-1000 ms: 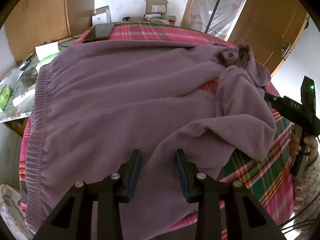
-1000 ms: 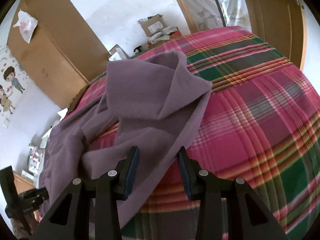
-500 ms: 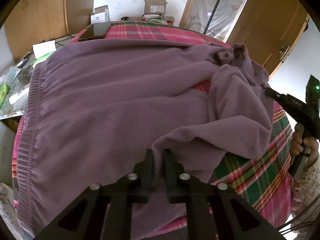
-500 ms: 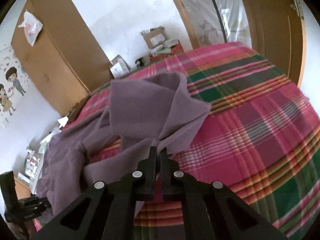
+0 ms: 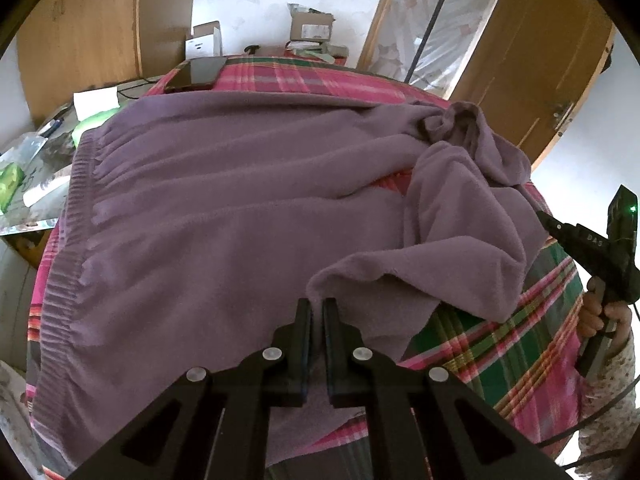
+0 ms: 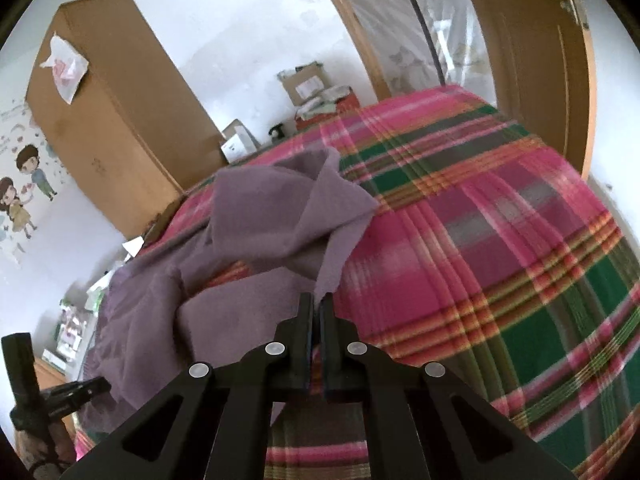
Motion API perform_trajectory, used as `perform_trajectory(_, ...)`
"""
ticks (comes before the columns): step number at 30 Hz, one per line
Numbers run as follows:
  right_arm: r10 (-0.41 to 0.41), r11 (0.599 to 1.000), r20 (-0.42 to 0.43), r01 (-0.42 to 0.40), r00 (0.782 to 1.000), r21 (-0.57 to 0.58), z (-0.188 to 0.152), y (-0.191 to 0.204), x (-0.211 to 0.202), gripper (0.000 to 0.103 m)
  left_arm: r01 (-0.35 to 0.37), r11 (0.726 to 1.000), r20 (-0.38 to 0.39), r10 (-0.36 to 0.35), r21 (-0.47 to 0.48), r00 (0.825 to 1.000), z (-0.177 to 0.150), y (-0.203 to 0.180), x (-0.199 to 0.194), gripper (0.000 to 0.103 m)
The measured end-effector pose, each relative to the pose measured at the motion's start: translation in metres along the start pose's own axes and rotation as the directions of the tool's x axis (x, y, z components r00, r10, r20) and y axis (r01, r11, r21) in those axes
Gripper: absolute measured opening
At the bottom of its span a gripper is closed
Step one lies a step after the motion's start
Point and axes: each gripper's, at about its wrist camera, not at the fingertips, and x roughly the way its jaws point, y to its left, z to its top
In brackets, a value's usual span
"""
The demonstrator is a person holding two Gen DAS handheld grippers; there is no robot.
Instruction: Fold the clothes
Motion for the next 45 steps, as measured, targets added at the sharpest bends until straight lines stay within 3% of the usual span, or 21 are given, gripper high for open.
perform_trajectory(3, 0.057, 0.996, -0.041, -0.054, 0.998, 0.074, 0.004, -0.014, 0.011, 0.016, 0.003, 1.0, -0.01, -0.003, -0.004, 1.0, 0.002, 0.001, 0.005, 0.006)
perform_trajectory(5, 0.065, 0.994, -0.037, -0.061, 0.997, 0.089, 0.008, -0.019, 0.016, 0.035, 0.004, 1.0, -0.015, -0.004, -0.004, 1.0, 0.002, 0.002, 0.007, 0.006)
perform_trajectory(11, 0.11, 0.99, -0.102, -0.101, 0.989, 0.094, 0.021, -0.02, 0.041, 0.038, 0.005, 1.0, -0.028, -0.005, -0.001, 1.0, 0.005, 0.0, 0.014, 0.006)
perform_trajectory(14, 0.132, 0.987, -0.13, -0.118, 0.983, 0.111, 0.024, -0.019, 0.053, 0.038, -0.013, 1.0, -0.027, 0.014, 0.017, 1.0, 0.006, -0.003, 0.017, 0.012)
perform_trajectory(16, 0.141, 0.986, -0.135, -0.127, 0.981, 0.111, 0.025, -0.017, 0.057, 0.034, -0.025, 0.999, -0.026, 0.026, 0.03, 0.999, 0.006, -0.005, 0.019, 0.015)
perform_trajectory(18, 0.155, 0.984, -0.145, -0.14, 0.977, 0.109, 0.025, -0.017, 0.059, 0.02, -0.035, 0.999, -0.021, 0.036, 0.041, 0.999, 0.007, -0.009, 0.02, 0.015)
perform_trajectory(19, 0.156, 0.984, -0.143, -0.141, 0.977, 0.112, 0.026, -0.017, 0.059, 0.008, -0.037, 0.998, -0.019, 0.038, 0.046, 0.999, 0.006, -0.01, 0.02, 0.015)
perform_trajectory(21, 0.149, 0.984, -0.12, -0.135, 0.982, 0.114, 0.027, -0.019, 0.053, 0.005, -0.038, 0.998, -0.008, 0.038, 0.051, 0.999, 0.005, -0.013, 0.017, 0.014)
perform_trajectory(22, 0.151, 0.984, -0.103, -0.139, 0.983, 0.116, 0.027, -0.02, 0.049, 0.004, -0.026, 0.998, 0.0, 0.026, 0.052, 1.0, 0.003, -0.014, 0.015, 0.008)
perform_trajectory(34, 0.158, 0.987, 0.096, -0.161, 0.983, 0.019, 0.033, -0.004, -0.027, 0.003, 0.071, 0.996, 0.087, -0.076, 0.055, 0.993, -0.002, -0.018, -0.018, 0.004)
perform_trajectory(45, 0.097, 0.99, 0.171, -0.112, 0.98, 0.081, 0.03, -0.025, -0.072, 0.003, 0.096, 0.991, 0.076, -0.103, 0.093, 0.992, -0.016, -0.028, -0.02, 0.004)
